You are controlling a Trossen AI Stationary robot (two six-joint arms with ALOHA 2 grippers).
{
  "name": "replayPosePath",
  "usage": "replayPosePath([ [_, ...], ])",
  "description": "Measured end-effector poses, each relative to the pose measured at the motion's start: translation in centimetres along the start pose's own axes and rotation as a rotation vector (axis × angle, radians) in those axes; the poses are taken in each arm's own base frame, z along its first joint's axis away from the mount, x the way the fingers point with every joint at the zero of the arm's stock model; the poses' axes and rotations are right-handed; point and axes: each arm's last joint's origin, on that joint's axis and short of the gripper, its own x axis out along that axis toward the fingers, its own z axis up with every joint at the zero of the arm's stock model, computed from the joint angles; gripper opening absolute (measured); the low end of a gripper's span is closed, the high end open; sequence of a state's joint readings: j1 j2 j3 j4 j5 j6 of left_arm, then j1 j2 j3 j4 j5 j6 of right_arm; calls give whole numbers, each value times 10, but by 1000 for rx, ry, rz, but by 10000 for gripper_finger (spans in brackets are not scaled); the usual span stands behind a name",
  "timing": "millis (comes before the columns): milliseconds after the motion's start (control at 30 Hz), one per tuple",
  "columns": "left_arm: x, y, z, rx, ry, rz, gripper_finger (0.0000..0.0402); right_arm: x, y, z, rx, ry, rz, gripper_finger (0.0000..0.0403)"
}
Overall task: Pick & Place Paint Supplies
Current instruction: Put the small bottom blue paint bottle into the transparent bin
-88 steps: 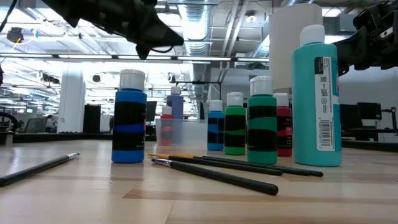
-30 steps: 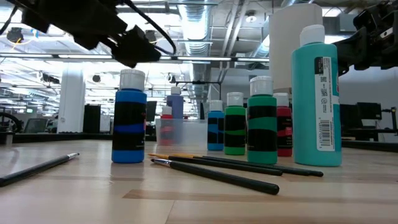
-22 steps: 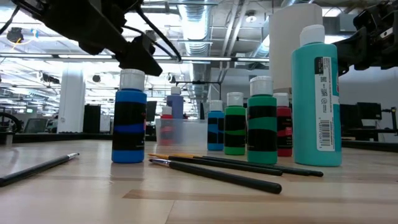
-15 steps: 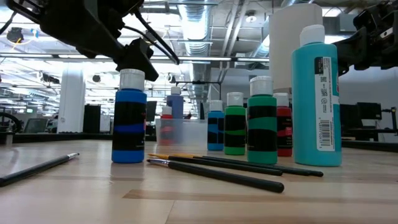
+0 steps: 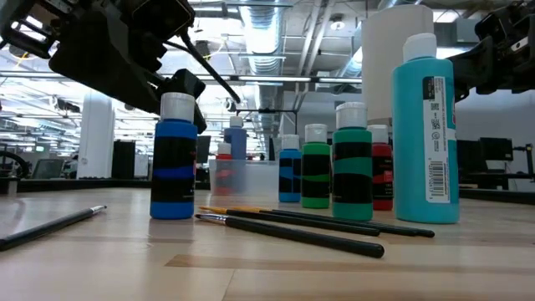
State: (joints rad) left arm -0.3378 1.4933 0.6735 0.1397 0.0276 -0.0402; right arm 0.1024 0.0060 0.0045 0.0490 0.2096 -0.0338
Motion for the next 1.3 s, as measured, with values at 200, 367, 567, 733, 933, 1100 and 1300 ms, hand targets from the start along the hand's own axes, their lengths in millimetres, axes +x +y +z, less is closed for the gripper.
replayPosePath([
  [200,-4,-1,3,9,-22,24,250,0,0,0,0,0,0,54],
  [367,-1,0,0,9,-1,22,216,0,0,0,0,0,0,54],
  [567,-1,0,1,8,-7,20,161,0,0,0,0,0,0,54],
  [733,-1,0,1,-13,-10,19,99,0,0,0,0,0,0,54],
  [933,-1,3,2,-74,-21,80,70,0,0,0,0,0,0,54],
  [1100,-1,6,3,-81,-37,195,70,0,0,0,0,0,0,54],
  [1300,-18,11,13,-109,-127,402,70,0,0,0,0,0,0,54],
])
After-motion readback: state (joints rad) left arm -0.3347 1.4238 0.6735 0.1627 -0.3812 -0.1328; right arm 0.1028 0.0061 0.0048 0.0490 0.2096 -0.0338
